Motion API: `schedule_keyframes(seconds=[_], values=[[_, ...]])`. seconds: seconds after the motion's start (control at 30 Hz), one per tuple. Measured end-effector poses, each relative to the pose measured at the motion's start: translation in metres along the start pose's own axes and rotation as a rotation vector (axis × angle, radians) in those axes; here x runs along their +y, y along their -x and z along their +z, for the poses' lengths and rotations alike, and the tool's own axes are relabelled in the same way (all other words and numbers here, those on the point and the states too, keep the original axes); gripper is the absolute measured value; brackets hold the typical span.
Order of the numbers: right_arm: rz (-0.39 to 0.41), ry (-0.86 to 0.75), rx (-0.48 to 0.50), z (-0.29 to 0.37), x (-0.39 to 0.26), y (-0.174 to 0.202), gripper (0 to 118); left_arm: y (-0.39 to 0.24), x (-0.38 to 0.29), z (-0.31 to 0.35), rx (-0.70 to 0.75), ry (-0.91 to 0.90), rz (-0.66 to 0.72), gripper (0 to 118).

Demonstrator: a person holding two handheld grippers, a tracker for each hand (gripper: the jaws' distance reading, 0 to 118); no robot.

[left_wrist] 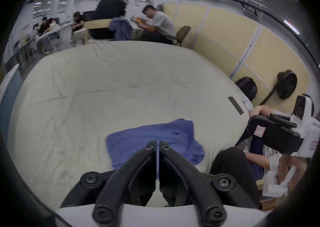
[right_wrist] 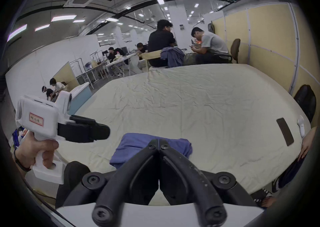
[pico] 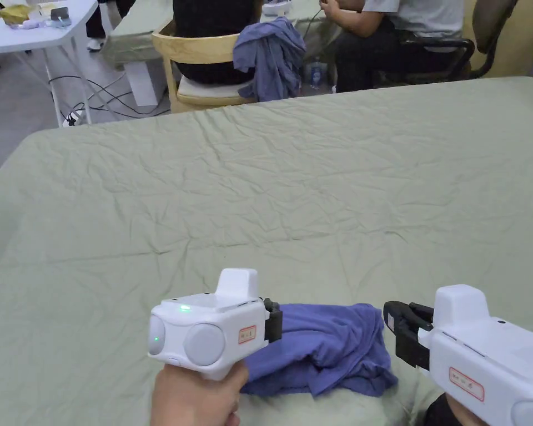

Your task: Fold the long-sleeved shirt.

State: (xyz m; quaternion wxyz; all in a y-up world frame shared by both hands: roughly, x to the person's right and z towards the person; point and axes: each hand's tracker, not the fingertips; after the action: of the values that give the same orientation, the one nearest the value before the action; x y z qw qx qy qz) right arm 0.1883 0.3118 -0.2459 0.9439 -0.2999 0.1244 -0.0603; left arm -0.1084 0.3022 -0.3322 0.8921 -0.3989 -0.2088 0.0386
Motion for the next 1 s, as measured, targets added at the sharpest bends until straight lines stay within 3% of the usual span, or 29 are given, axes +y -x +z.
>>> schedule_keyframes(seconds=[0.3,0.6,0.77,0.9,1.0], values=[[0.061,0.034,0.037,0.003,-0.020,0.039,1,0.050,-0.053,0.052,0.068,-0.030,0.148,2],[0.048,0.099,0.014,-0.006,-0.011,0.027,1,0.055,-0.052,0.042,0.053,-0.027,0.178,2],[0.092,0.311,-0.006,-0.058,0.025,0.012,1,0.060,-0.045,0.029,0.047,-0.011,0.175,2],[0.202,0.539,0.013,-0.136,0.041,0.001,1,0.068,-0.044,0.018,0.045,0.011,0.188,2],[0.223,0.652,0.016,-0.190,0.031,-0.010,1,0.075,-0.044,0.008,0.041,0.030,0.201,2]])
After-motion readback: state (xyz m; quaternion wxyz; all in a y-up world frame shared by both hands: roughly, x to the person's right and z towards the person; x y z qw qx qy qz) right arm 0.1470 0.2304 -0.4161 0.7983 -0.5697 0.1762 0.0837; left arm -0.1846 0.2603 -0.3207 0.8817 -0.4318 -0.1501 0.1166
